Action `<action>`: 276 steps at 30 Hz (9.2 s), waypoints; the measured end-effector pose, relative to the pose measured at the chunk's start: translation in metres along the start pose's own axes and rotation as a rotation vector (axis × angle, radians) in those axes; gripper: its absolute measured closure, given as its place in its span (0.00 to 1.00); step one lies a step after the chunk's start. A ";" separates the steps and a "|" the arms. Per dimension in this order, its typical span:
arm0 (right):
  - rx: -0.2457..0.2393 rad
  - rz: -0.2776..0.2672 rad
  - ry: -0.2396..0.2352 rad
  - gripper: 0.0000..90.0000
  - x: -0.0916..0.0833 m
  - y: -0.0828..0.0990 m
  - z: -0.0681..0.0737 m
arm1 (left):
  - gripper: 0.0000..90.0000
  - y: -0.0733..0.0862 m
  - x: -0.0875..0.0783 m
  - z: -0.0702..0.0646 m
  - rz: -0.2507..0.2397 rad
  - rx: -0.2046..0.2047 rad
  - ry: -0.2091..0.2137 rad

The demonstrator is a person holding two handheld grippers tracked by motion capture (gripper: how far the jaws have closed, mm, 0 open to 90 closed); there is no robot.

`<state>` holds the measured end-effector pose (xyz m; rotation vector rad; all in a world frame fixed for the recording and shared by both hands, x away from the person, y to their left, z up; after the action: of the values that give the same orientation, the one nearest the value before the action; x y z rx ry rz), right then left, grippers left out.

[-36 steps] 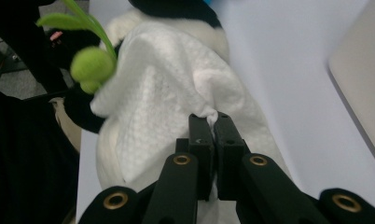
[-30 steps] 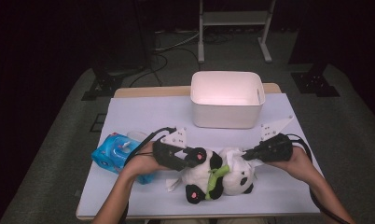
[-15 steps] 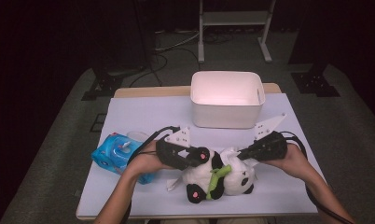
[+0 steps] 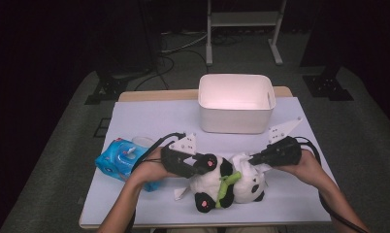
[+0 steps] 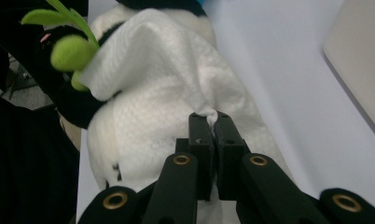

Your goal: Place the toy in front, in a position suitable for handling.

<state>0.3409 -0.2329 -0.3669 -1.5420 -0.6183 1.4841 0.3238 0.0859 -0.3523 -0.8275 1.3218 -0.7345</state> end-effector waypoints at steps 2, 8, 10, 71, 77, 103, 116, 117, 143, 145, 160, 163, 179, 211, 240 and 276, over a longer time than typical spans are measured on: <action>0.024 -0.017 0.007 0.97 -0.004 0.009 -0.001 | 0.63 0.003 -0.002 0.001 -0.010 -0.009 -0.002; 0.076 -0.041 0.023 0.97 -0.014 0.037 -0.003 | 0.63 0.006 -0.003 0.001 -0.014 -0.023 0.000; 0.086 -0.039 0.024 0.97 -0.016 0.042 -0.003 | 0.63 0.005 -0.004 0.000 -0.012 -0.019 0.000; -0.102 0.028 -0.087 0.96 0.023 -0.035 0.033 | 0.62 0.000 -0.001 -0.004 -0.001 -0.010 0.011; -0.067 0.014 -0.086 0.74 0.037 -0.044 0.031 | 0.62 0.000 -0.001 -0.004 -0.004 -0.005 0.012; -0.078 0.044 -0.059 0.91 0.024 -0.039 0.027 | 0.61 0.003 0.000 -0.002 -0.008 -0.026 -0.008; -0.006 0.024 0.008 0.91 -0.003 -0.010 0.015 | 0.61 0.004 -0.001 -0.002 0.001 -0.022 -0.012; 0.005 0.022 0.009 0.91 -0.005 -0.007 0.014 | 0.61 0.003 -0.001 -0.002 0.002 -0.023 -0.011; 0.049 0.000 0.028 0.91 -0.012 0.010 0.002 | 0.62 -0.004 0.002 -0.005 0.004 0.001 0.018; 0.020 -0.003 0.009 0.91 -0.006 -0.002 0.006 | 0.62 -0.005 0.003 -0.006 -0.002 0.005 0.020; -0.066 0.080 -0.037 0.92 0.034 -0.030 0.019 | 0.53 0.000 -0.001 -0.007 -0.006 0.005 -0.017; -0.060 0.076 -0.035 0.92 0.033 -0.027 0.019 | 0.50 -0.001 -0.002 -0.009 -0.003 0.015 -0.029; -0.059 0.061 -0.025 0.92 0.017 -0.029 0.026 | 0.60 -0.011 0.009 -0.009 0.008 0.008 -0.009; -0.069 0.032 -0.046 0.92 0.025 -0.046 0.026 | 0.61 -0.011 0.010 -0.006 -0.013 -0.027 -0.018; -0.020 0.016 0.038 0.92 -0.017 -0.002 0.032 | 0.62 0.011 0.006 0.006 0.002 -0.106 -0.085; -0.007 -0.043 0.040 0.90 0.006 -0.013 0.014 | 0.58 0.004 0.012 0.006 0.043 -0.070 -0.139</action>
<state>0.3312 -0.2179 -0.3582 -1.5504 -0.6299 1.4173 0.3315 0.0782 -0.3620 -0.8876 1.2424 -0.5885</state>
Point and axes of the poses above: each handheld gripper's, and its own axes: x roughly forward along the jaws, y roughly out of its underside, z roughly to its left, the point moved 1 cm from there along x, roughly forward along the jaws, and after that the axes turned 10 degrees about -z, right-handed, at the moved point
